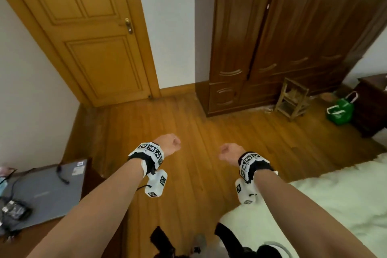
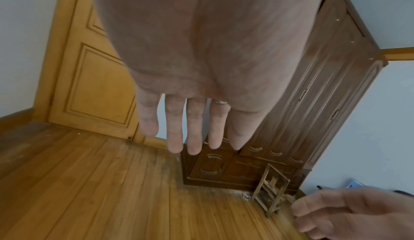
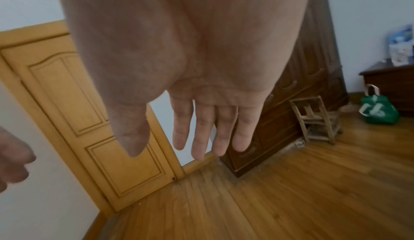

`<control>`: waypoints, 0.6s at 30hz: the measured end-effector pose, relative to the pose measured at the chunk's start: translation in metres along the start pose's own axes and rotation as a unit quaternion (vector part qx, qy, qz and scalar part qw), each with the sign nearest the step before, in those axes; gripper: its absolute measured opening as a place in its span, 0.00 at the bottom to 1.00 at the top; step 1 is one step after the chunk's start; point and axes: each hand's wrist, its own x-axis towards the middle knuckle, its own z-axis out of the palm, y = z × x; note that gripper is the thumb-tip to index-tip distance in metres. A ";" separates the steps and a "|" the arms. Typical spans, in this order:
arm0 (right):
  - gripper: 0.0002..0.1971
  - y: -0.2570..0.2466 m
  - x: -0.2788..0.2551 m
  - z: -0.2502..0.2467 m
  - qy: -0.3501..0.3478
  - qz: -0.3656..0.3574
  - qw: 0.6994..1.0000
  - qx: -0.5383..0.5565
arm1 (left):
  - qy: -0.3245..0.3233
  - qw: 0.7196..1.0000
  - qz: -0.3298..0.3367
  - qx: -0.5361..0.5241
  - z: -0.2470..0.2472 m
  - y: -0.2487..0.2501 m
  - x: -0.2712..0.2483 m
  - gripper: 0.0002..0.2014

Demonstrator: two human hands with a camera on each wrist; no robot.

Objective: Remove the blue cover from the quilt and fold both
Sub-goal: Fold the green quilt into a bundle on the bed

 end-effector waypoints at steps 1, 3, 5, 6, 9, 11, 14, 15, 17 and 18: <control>0.24 -0.009 0.024 -0.022 0.008 -0.005 1.000 -0.016 | 0.006 1.000 0.003 -0.009 -0.017 0.005 0.029 0.13; 0.23 -0.021 0.071 -0.063 0.011 -0.005 0.999 -0.043 | -0.006 1.000 0.019 -0.021 -0.046 0.018 0.084 0.12; 0.22 -0.021 0.120 -0.105 0.015 0.009 0.999 -0.044 | -0.021 0.997 0.044 -0.056 -0.072 0.033 0.145 0.11; 0.22 -0.016 0.145 -0.125 0.020 0.020 0.999 -0.043 | -0.028 0.995 0.057 -0.074 -0.082 0.043 0.178 0.10; 0.23 0.010 0.214 -0.181 0.046 0.054 0.997 -0.036 | -0.050 0.989 0.113 -0.087 -0.106 0.081 0.285 0.11; 0.24 0.029 0.254 -0.217 0.065 0.088 0.994 -0.029 | -0.068 0.984 0.149 -0.065 -0.117 0.115 0.361 0.11; 0.23 0.058 0.301 -0.273 0.124 0.164 0.978 0.026 | -0.113 0.974 0.193 -0.034 -0.130 0.183 0.473 0.11; 0.23 0.067 0.310 -0.291 0.145 0.187 0.970 0.051 | -0.131 0.968 0.211 -0.019 -0.134 0.211 0.504 0.11; 0.23 0.087 0.322 -0.327 0.185 0.222 0.953 0.094 | -0.162 0.954 0.253 0.018 -0.134 0.276 0.559 0.11; 0.23 0.098 0.323 -0.343 0.209 0.241 0.940 0.118 | -0.179 0.945 0.271 0.034 -0.133 0.310 0.579 0.11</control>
